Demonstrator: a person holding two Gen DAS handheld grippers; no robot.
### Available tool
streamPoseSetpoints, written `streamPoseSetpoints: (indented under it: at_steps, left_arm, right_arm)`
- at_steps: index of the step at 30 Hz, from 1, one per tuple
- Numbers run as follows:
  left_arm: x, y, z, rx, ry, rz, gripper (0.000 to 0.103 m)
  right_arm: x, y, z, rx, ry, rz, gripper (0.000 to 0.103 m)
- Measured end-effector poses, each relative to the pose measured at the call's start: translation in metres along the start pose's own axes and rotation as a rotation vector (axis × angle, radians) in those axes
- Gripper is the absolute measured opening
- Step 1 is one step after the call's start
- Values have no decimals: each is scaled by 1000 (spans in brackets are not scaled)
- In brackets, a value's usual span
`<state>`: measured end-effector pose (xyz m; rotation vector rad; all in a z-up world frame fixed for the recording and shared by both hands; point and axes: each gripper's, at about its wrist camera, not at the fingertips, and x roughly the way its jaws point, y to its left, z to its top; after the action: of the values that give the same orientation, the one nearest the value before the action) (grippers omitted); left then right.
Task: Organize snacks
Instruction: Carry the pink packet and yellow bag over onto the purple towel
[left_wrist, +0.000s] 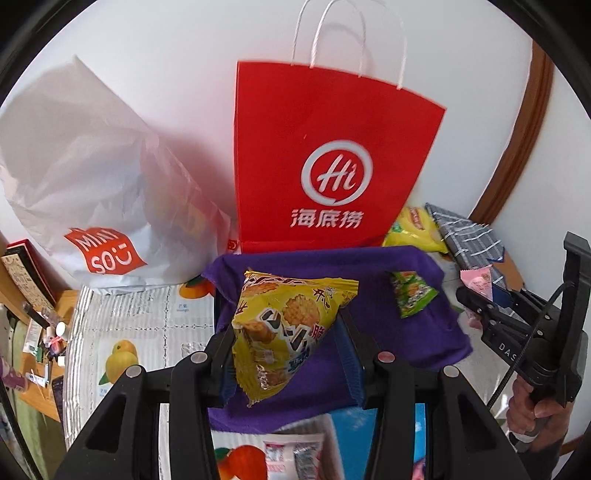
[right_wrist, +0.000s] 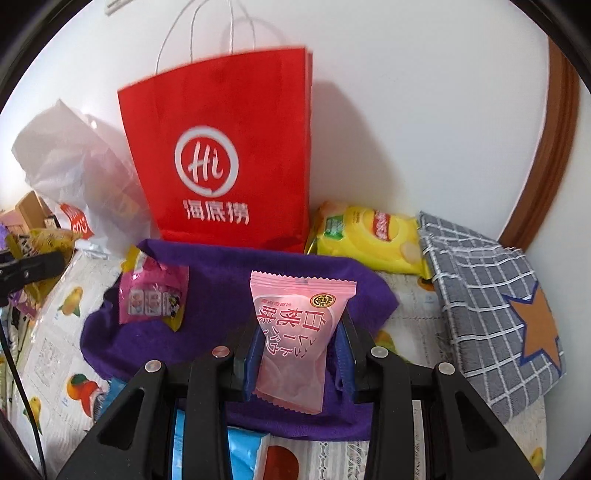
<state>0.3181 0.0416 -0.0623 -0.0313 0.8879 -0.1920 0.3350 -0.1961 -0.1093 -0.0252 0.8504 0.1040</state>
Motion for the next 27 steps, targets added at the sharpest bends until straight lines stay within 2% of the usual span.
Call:
streamPoseSetpoints:
  at_steps: [5,9,15,20,27]
  left_arm:
    - [25,13,-3,-12,46,13,44]
    - [30,23,-5,-25,52,24,44]
    - [45,33,-6,-62,79,12,44]
    - [56,31,-10,-58,110,5,44]
    - [68,27,-13,-54,151,29,44]
  right_arm:
    - [23,-6,-1,16,27,4,36]
    - [35,-14,-5,32,27,17,36]
    - [52,-29,-18,69,97,49,36]
    - [62,-20,-23,42,129,81,36]
    - [72,-11,-30,7,159,52,36]
